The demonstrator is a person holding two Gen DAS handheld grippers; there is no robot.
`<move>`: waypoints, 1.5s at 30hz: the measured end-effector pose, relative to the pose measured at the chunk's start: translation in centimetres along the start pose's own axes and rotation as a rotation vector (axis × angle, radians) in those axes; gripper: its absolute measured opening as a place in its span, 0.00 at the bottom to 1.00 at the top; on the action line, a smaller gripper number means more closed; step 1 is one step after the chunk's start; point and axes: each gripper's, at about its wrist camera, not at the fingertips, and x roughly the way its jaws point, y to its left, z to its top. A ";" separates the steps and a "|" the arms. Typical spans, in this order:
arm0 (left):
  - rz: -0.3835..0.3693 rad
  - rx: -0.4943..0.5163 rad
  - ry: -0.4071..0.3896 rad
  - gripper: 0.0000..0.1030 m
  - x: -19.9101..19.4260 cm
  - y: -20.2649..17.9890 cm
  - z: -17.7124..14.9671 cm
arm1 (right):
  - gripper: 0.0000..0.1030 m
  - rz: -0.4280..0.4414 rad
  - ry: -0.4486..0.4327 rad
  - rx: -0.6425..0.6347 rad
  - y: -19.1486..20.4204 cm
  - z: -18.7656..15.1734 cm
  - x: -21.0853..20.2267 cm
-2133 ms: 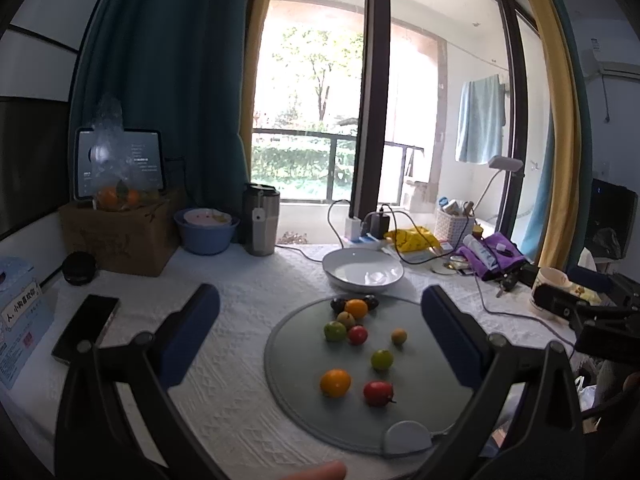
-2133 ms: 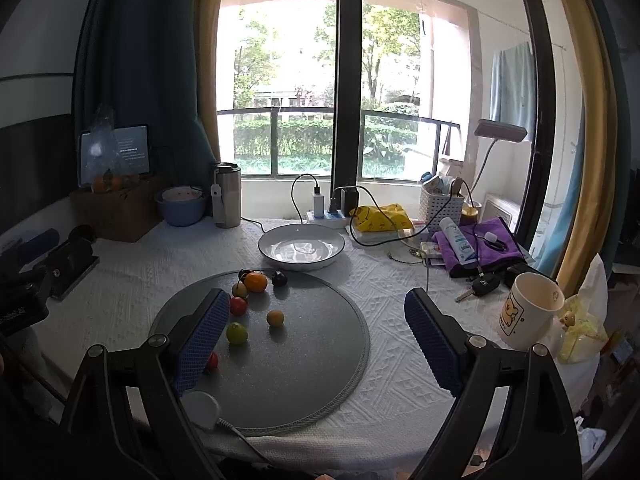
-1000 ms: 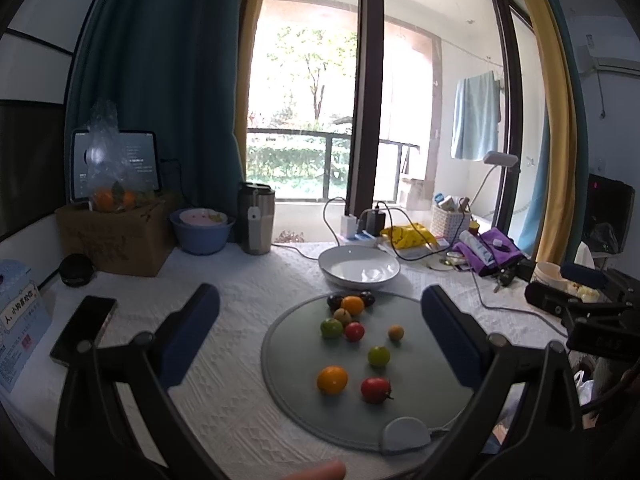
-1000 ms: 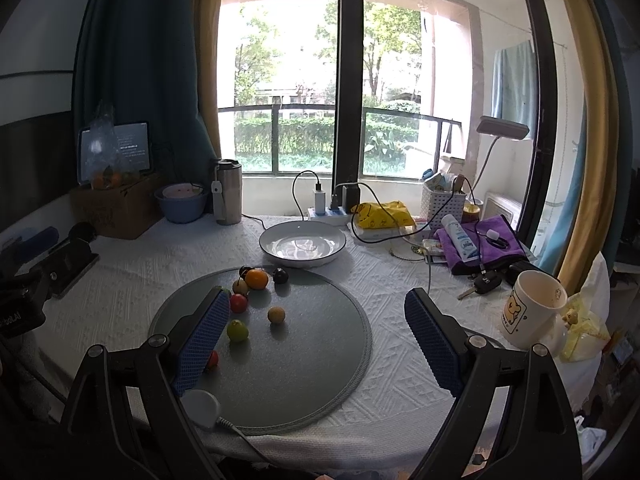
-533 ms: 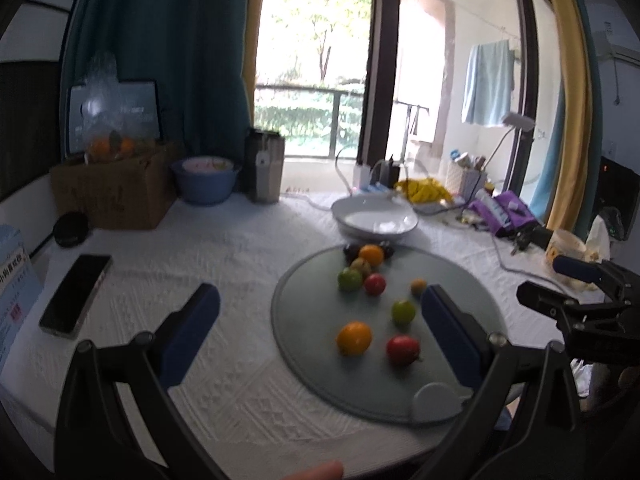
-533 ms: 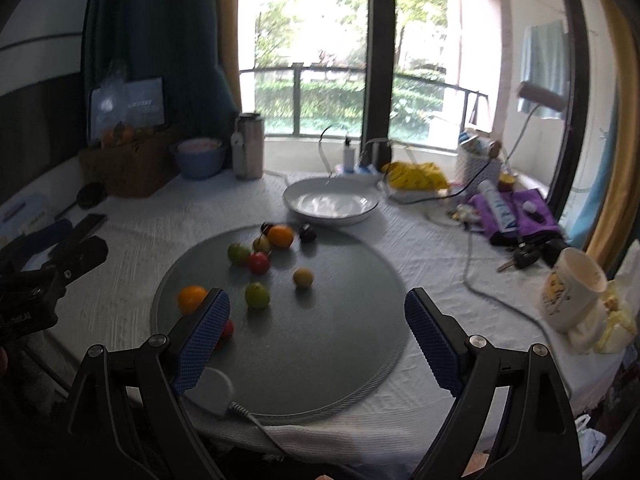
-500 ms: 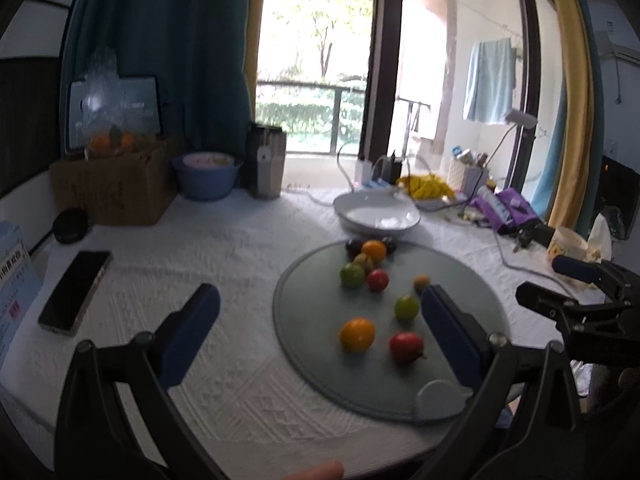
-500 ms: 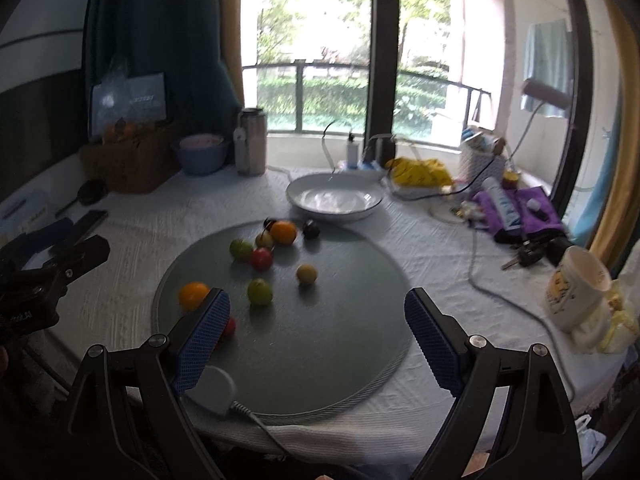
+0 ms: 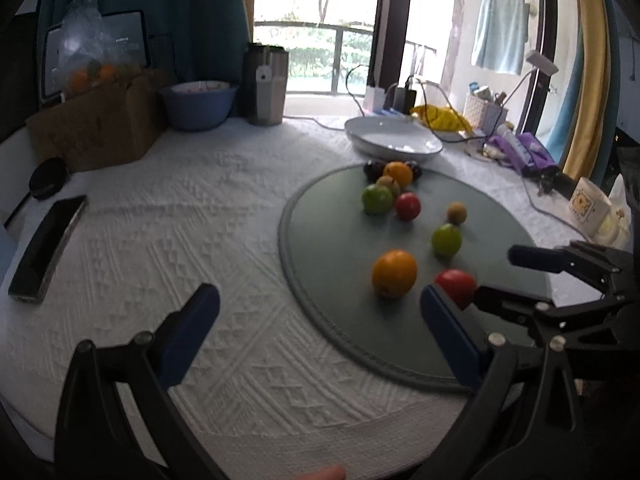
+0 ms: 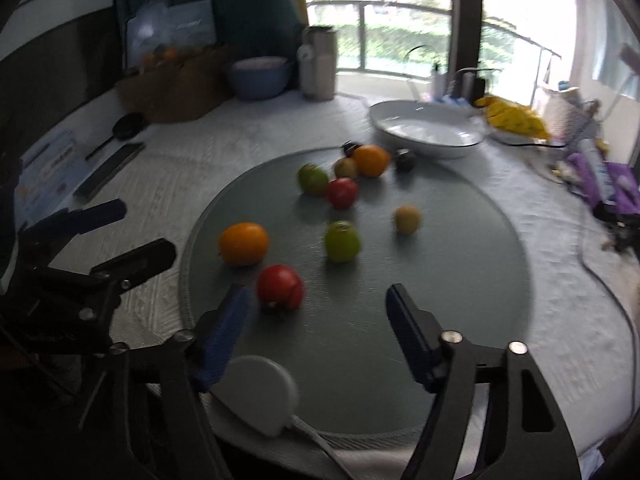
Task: Organize fruits
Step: 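Grasp the red tomato with the right gripper while the left gripper grasps the orange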
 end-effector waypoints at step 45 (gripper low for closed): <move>-0.117 0.041 0.008 0.35 3.0 -5.0 2.3 | 0.31 -0.067 0.025 0.172 -7.0 1.2 -1.9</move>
